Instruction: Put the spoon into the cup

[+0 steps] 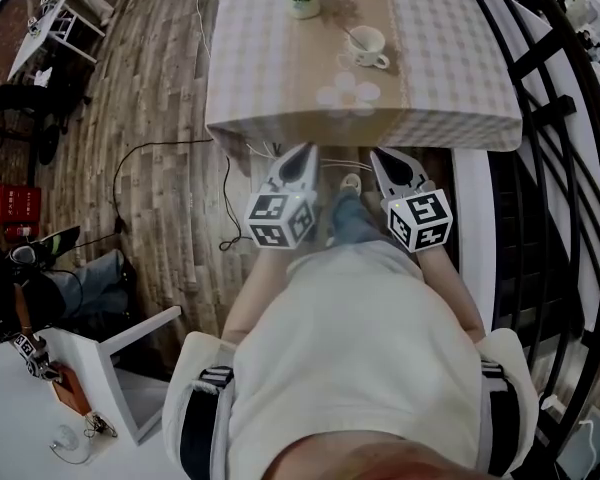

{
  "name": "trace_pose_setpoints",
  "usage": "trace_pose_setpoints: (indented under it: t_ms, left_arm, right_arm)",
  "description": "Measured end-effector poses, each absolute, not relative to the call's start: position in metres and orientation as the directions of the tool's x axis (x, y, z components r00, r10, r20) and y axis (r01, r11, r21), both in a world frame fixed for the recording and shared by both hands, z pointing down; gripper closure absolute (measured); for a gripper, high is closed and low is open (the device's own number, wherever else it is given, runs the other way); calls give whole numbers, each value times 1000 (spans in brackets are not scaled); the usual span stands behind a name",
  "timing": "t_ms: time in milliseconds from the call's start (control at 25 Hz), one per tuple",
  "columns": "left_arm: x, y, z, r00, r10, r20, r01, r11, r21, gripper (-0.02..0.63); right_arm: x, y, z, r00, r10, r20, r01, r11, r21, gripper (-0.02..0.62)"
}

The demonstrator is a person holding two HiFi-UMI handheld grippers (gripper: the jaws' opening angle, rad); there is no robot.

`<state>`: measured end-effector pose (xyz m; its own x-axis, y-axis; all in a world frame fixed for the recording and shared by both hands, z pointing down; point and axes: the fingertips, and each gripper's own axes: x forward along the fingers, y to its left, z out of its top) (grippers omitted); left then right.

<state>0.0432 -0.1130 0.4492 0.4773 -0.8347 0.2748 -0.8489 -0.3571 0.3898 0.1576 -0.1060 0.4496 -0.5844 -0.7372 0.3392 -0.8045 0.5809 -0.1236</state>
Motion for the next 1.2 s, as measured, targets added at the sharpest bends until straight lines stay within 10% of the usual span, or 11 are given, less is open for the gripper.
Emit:
trace_pose_setpoints:
  t_ms: [1200]
  left_arm:
    - [44,-115,451,490,-824,283,-843,-366,394,598]
  right_arm:
    - [158,-103,449,-586,-730,352,-800,590,-109,595]
